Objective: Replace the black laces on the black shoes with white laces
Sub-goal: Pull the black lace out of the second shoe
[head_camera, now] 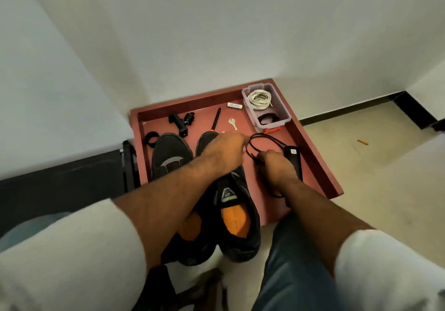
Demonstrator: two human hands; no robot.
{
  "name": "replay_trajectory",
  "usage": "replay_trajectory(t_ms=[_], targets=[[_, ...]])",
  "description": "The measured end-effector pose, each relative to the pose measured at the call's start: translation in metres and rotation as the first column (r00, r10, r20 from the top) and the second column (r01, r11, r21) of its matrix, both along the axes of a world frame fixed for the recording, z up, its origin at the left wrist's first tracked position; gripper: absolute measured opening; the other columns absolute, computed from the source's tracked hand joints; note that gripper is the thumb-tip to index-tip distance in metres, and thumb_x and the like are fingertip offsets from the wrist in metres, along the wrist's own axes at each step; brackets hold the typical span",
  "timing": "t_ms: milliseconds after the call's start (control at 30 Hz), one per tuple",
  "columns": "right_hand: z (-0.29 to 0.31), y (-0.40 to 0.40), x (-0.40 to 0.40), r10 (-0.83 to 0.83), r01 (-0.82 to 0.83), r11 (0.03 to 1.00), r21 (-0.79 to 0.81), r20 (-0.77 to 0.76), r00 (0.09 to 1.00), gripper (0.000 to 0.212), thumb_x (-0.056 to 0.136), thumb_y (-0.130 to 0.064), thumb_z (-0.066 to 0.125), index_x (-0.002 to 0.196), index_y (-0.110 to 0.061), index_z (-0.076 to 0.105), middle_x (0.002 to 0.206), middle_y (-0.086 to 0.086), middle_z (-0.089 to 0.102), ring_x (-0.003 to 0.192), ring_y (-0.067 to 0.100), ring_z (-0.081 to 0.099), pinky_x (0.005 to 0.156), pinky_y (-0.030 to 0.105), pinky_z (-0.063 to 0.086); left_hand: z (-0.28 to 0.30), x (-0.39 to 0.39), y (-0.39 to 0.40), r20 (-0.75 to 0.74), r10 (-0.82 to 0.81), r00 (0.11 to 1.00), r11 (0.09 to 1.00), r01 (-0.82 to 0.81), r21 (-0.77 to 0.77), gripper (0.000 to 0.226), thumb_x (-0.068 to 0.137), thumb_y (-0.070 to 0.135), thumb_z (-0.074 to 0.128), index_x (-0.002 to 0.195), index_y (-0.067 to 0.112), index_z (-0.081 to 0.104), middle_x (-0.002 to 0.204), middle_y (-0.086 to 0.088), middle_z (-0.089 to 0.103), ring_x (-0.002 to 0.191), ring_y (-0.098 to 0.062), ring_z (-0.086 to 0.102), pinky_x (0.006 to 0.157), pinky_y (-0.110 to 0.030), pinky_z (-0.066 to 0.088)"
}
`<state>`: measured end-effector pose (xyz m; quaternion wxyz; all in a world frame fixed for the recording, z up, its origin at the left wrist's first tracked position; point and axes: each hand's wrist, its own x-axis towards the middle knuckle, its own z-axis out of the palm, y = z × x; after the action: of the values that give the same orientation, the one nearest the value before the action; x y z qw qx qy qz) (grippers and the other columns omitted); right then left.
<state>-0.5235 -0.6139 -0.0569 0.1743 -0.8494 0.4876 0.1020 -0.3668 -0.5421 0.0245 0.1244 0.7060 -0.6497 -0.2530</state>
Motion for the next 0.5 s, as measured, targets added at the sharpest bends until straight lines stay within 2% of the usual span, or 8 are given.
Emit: replay_trajectory(t_ms=[100, 167, 267, 333, 367, 400, 467, 500], targets=[[0.003, 0.008, 0.010, -0.097, 0.102, 0.993, -0.059, 0.076, 0.992, 0.025, 0.093, -0.013, 0.049, 0.113, -0.014, 0.065, 0.113, 0.013, 0.064, 0.104, 0.034, 0.062, 0.086, 0.039, 0.052, 0.008, 0.006, 0.042, -0.087, 0.078, 0.993, 0.996, -0.081, -0.027, 0.032, 0.094, 0.007, 0.049, 0.124, 0.009, 0.062, 0.130, -0.008, 0.062, 0.123, -0.025, 0.054, 0.106, -0.039, 0.042], [0.015, 0.017, 0.011, -0.155, 0.189, 0.973, -0.130, 0.234, 0.960, 0.021, 0.090, -0.012, 0.054, 0.104, -0.015, 0.069, 0.106, 0.010, 0.066, 0.101, 0.032, 0.061, 0.082, 0.038, 0.053, 0.019, 0.008, 0.074, -0.216, 0.162, 0.963, 0.983, -0.176, -0.049, 0.040, 0.095, 0.011, 0.054, 0.135, 0.015, 0.057, 0.141, -0.001, 0.055, 0.133, -0.015, 0.046, 0.114, -0.030, 0.032], [0.047, 0.048, 0.001, -0.090, 0.253, 0.930, -0.267, 0.502, 0.860, 0.020, 0.089, -0.013, 0.063, 0.106, -0.015, 0.073, 0.096, 0.005, 0.061, 0.093, 0.027, 0.057, 0.075, 0.037, 0.051, 0.029, 0.004, 0.123, -0.450, 0.298, 0.842, 0.931, -0.360, -0.057, 0.040, 0.093, 0.013, 0.062, 0.132, 0.018, 0.060, 0.126, 0.007, 0.064, 0.119, -0.003, 0.054, 0.102, -0.016, 0.036], [0.072, 0.084, -0.004, 0.018, 0.242, 0.917, -0.317, 0.639, 0.769, 0.021, 0.089, -0.013, 0.064, 0.108, -0.014, 0.073, 0.087, 0.003, 0.061, 0.084, 0.024, 0.058, 0.070, 0.035, 0.050, 0.029, -0.003, 0.164, -0.586, 0.390, 0.710, 0.872, -0.490, -0.014, 0.034, 0.092, 0.013, 0.064, 0.124, 0.023, 0.065, 0.096, -0.003, 0.072, 0.088, -0.008, 0.062, 0.084, -0.022, 0.049], [0.082, 0.103, -0.005, 0.062, 0.226, 0.920, -0.320, 0.687, 0.724, 0.020, 0.089, -0.013, 0.065, 0.107, -0.013, 0.074, 0.085, 0.003, 0.064, 0.081, 0.023, 0.061, 0.070, 0.034, 0.051, 0.028, -0.008, 0.183, -0.646, 0.408, 0.645, 0.853, -0.522, 0.018, 0.032, 0.092, 0.013, 0.064, 0.120, 0.028, 0.065, 0.083, -0.010, 0.068, 0.078, -0.011, 0.060, 0.079, -0.027, 0.052], [0.089, 0.126, -0.006, 0.098, 0.195, 0.932, -0.305, 0.730, 0.676, 0.019, 0.088, -0.014, 0.065, 0.105, -0.012, 0.074, 0.085, 0.003, 0.067, 0.080, 0.021, 0.063, 0.071, 0.032, 0.053, 0.028, -0.014, 0.200, -0.691, 0.408, 0.596, 0.844, -0.535, 0.037, 0.031, 0.093, 0.012, 0.063, 0.116, 0.034, 0.064, 0.078, -0.012, 0.063, 0.077, -0.013, 0.058, 0.080, -0.028, 0.053], [0.096, 0.168, -0.004, 0.106, 0.097, 0.975, -0.198, 0.807, 0.581, 0.020, 0.087, -0.015, 0.064, 0.105, -0.011, 0.074, 0.092, 0.001, 0.072, 0.084, 0.015, 0.068, 0.076, 0.030, 0.055, 0.028, -0.023, 0.220, -0.761, 0.381, 0.525, 0.841, -0.540, 0.049, 0.032, 0.095, 0.012, 0.061, 0.111, 0.040, 0.060, 0.091, -0.006, 0.064, 0.085, -0.012, 0.059, 0.089, -0.030, 0.054], [0.099, 0.188, -0.002, 0.085, 0.036, 0.992, -0.124, 0.837, 0.541, 0.021, 0.087, -0.015, 0.063, 0.105, -0.011, 0.074, 0.096, -0.003, 0.073, 0.087, 0.010, 0.069, 0.078, 0.028, 0.055, 0.032, -0.025, 0.225, -0.798, 0.358, 0.486, 0.847, -0.528, 0.058, 0.034, 0.096, 0.011, 0.058, 0.115, 0.039, 0.057, 0.099, -0.004, 0.067, 0.088, -0.011, 0.061, 0.085, -0.029, 0.054]])
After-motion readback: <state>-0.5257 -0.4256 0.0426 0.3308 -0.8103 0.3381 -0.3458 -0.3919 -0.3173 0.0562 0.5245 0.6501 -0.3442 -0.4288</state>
